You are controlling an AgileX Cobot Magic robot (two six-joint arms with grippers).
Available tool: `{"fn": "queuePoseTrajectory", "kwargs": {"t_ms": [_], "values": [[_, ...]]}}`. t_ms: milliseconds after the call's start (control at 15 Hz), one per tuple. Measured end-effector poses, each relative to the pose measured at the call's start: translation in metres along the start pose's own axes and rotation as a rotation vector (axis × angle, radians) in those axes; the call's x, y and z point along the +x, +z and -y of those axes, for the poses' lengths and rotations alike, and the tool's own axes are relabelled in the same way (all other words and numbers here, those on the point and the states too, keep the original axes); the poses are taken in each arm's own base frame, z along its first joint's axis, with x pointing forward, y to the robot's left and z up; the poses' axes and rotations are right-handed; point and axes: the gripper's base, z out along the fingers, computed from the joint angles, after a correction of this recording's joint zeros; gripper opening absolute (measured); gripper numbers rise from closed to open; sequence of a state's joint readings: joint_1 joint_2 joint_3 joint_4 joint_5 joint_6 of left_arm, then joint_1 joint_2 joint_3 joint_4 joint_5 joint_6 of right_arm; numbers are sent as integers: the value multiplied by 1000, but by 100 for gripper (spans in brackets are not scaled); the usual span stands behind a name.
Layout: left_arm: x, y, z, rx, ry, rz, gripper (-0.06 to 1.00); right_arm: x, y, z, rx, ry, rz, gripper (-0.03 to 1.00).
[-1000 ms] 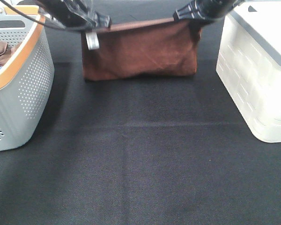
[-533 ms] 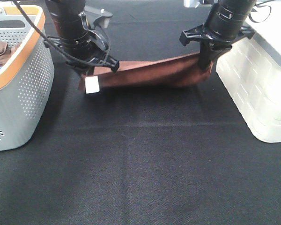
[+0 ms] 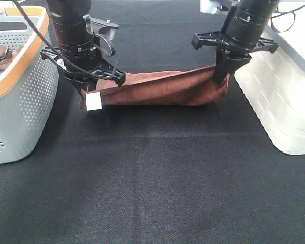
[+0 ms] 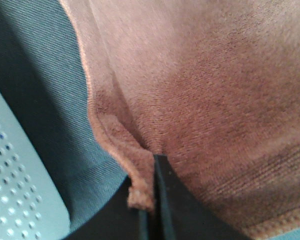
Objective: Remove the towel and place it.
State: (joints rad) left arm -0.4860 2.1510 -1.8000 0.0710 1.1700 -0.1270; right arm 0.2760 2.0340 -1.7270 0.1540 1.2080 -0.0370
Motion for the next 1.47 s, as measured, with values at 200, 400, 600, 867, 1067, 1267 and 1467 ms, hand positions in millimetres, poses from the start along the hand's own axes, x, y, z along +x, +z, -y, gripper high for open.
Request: {"fn": "queuePoseTrajectory", "kwargs": {"t_ms": [200,400,600,867,1067,1267,1467], "values": [[1,0,2,27,-12,-15,0,12,18,3,1,19,-82,0],[3,0,5,49,-22,-30,0,23,35,6,1,47,-152,0],[22,23,9,82,-37,-138,0,38,53,6,-25,72,-224,0],[34,36,11,89,-42,-198,0,45,65,4,-53,94,-243,0],[35,37,10,78,-37,-205,3,46,67,6,-37,92,-241,20],[36,37,8,72,-27,-215,45,48,66,9,-17,88,-268,64],[36,37,9,88,-3,-217,64,50,66,8,-27,80,-289,71]]}}
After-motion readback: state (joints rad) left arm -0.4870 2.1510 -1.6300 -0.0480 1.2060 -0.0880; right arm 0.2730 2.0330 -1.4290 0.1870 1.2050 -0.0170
